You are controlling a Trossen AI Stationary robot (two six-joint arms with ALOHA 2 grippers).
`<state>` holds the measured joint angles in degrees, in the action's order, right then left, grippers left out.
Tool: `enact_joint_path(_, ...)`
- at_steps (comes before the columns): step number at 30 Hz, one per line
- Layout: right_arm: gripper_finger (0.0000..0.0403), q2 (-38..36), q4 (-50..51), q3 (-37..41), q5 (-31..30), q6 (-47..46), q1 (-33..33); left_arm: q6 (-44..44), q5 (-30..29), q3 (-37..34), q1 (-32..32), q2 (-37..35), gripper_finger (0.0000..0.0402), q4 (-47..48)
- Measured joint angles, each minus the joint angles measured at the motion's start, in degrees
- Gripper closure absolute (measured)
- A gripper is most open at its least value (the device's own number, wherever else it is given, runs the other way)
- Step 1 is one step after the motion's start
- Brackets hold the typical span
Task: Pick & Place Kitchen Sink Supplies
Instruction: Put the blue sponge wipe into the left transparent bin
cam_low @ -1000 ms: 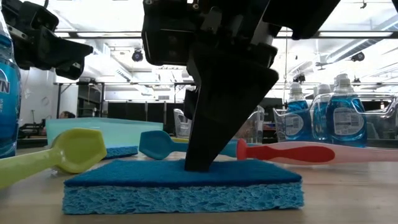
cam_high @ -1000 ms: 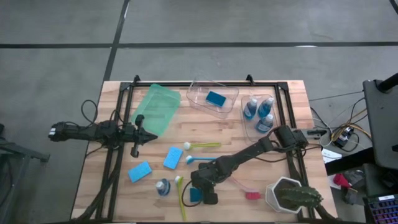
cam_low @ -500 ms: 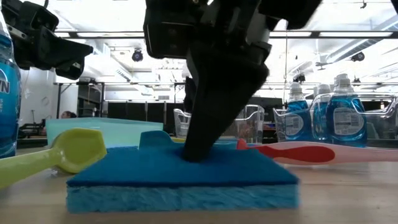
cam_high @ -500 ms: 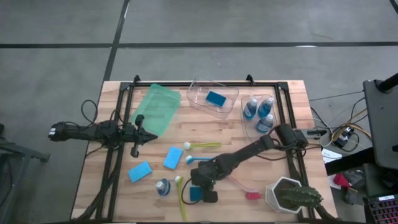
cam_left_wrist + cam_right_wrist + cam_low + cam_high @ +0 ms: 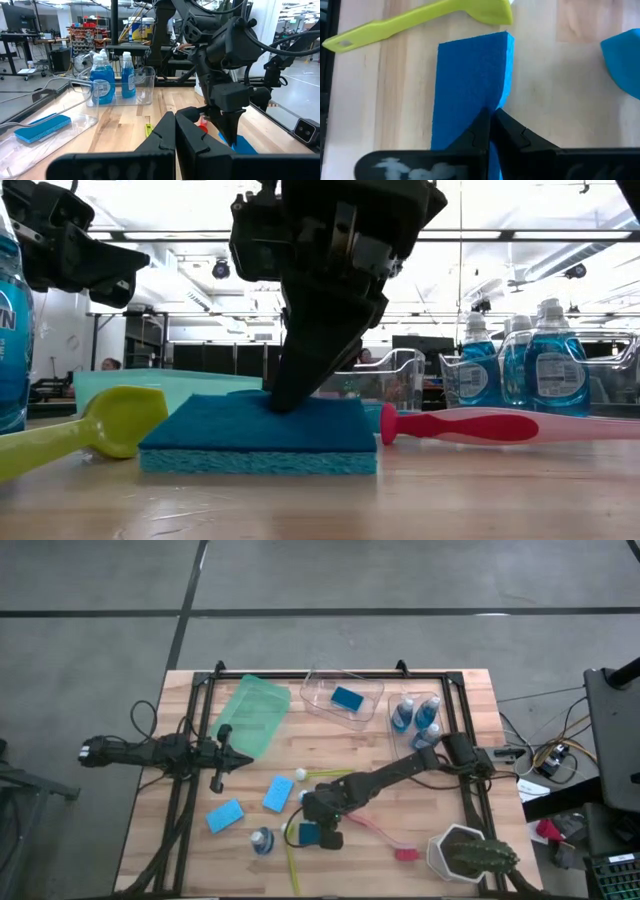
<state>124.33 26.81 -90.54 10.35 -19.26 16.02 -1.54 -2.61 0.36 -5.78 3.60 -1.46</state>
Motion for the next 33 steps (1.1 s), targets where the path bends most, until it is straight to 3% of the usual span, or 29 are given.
enact_joint_path(33, 0.0392, -0.1, 0.0, 0.0, 0.2, -3.0, -0.2, 0.0, 0.0, 0.0, 0.0, 0.0, 0.0401, 0.0)
